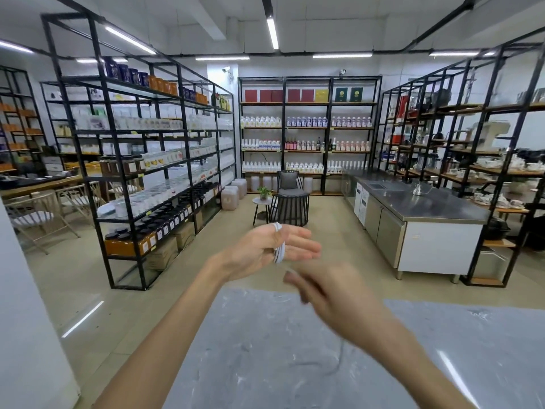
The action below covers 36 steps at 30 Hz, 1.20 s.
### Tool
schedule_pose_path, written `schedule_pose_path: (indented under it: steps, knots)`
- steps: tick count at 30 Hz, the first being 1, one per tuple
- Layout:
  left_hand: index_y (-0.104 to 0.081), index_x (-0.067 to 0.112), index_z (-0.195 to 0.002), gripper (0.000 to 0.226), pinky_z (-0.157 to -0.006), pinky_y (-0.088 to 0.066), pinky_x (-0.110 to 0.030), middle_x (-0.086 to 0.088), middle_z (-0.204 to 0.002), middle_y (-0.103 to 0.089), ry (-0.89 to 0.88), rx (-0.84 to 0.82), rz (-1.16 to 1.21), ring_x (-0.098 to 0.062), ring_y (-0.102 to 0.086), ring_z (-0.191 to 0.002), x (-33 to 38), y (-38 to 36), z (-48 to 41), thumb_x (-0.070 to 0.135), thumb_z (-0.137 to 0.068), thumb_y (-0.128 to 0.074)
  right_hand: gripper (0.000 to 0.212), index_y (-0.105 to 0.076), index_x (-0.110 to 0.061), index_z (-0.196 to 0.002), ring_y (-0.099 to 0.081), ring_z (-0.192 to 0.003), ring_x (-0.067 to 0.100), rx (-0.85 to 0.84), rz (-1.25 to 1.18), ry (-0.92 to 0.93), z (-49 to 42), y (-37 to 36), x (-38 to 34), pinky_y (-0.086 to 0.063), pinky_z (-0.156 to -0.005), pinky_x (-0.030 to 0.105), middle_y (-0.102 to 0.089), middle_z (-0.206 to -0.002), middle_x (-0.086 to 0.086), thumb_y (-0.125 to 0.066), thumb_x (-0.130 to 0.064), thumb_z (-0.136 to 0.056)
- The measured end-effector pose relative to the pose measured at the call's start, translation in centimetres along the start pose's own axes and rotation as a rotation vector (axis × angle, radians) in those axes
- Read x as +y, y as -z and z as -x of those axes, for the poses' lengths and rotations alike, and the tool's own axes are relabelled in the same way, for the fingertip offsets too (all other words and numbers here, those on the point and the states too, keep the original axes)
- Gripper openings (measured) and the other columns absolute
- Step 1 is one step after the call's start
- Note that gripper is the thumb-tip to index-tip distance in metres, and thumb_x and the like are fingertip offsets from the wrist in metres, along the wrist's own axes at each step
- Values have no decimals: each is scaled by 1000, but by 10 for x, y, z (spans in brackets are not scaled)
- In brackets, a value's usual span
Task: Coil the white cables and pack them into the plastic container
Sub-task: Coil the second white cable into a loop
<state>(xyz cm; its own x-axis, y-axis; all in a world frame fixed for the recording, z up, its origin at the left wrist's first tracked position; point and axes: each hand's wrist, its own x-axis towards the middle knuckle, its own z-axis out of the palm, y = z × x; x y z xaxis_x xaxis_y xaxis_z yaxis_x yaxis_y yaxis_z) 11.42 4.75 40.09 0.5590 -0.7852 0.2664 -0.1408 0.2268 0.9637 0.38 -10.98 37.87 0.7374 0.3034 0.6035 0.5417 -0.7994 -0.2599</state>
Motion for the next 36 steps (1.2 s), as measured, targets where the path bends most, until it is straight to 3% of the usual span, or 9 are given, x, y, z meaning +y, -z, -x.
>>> schedule_pose_path:
  steps: [2, 5, 8, 12, 19, 25, 30, 33, 36]
  knots:
    - [-55, -6, -124, 51, -94, -53, -33, -17, -116, -70, 6, -95, -23, -28, -67, -108, 0, -14, 7, 32, -102, -29, 23, -72, -28, -88, -65, -67, 18, 188, 155, 100, -17, 32, 2, -51, -59, 33, -71, -72, -9, -53, -40, -92]
    - [-55, -13, -119, 76, -93, -55, -38, -27, -114, -68, -9, -171, 43, -39, -66, -109, 3, -36, 14, 54, -96, -27, 5, -76, -27, -80, -63, -73, 4, 338, -64, 153, -37, 56, 11, -48, -66, 23, -72, -78, -15, -72, -27, -83]
    - [-56, -15, -115, 89, -89, -56, -38, -27, -108, -70, -50, -155, 43, -41, -67, -105, 10, -44, 15, 64, -91, -25, 7, -76, -19, -77, -64, -76, 3, 336, -359, 99, -56, 52, 25, -44, -69, 12, -73, -80, -8, -80, -13, -77]
    - [-61, -12, -109, 77, -85, -58, -37, -29, -104, -70, -70, -106, 27, -40, -70, -99, 21, -41, 14, 59, -92, -34, 6, -74, -13, -80, -64, -69, 6, 253, -558, -83, -68, 27, 31, -52, -65, 19, -72, -77, -2, -72, -8, -84]
    - [-56, -21, -112, 92, -95, -55, -45, -36, -107, -67, -9, 129, -49, -46, -68, -101, 17, -39, 10, 64, -93, -25, 8, -73, -15, -79, -62, -72, 2, 514, -515, 45, -72, 26, 31, -45, -66, 12, -70, -76, -13, -74, -7, -81]
    - [-59, -20, -108, 101, -88, -58, -41, -32, -101, -71, 12, 82, -89, -43, -70, -96, 23, -39, 12, 72, -89, -22, 5, -72, -11, -81, -63, -70, 6, 404, -576, -27, -82, 19, 26, -50, -67, 19, -70, -76, -3, -72, -6, -83]
    - [-58, -21, -105, 97, -89, -58, -45, -34, -99, -70, 15, 150, -94, -46, -70, -96, 21, -38, 12, 68, -92, -21, 10, -72, -15, -79, -62, -72, 11, 457, -482, 207, -79, 36, 25, -48, -66, 22, -68, -77, -2, -74, -5, -81]
    - [-60, -19, -104, 98, -85, -59, -40, -32, -97, -71, -7, 87, -66, -44, -71, -94, 24, -42, 10, 70, -92, -21, 12, -71, -13, -79, -63, -73, 15, 454, -487, 220, -84, 41, 17, -50, -68, 28, -68, -77, 1, -73, -2, -81]
    - [-61, -19, -102, 101, -83, -60, -39, -33, -95, -71, -29, 136, -73, -44, -71, -93, 28, -43, 7, 71, -92, -17, 22, -69, -23, -78, -63, -72, 16, 493, -516, 251, -82, 47, 15, -49, -66, 29, -67, -77, -3, -72, -2, -81]
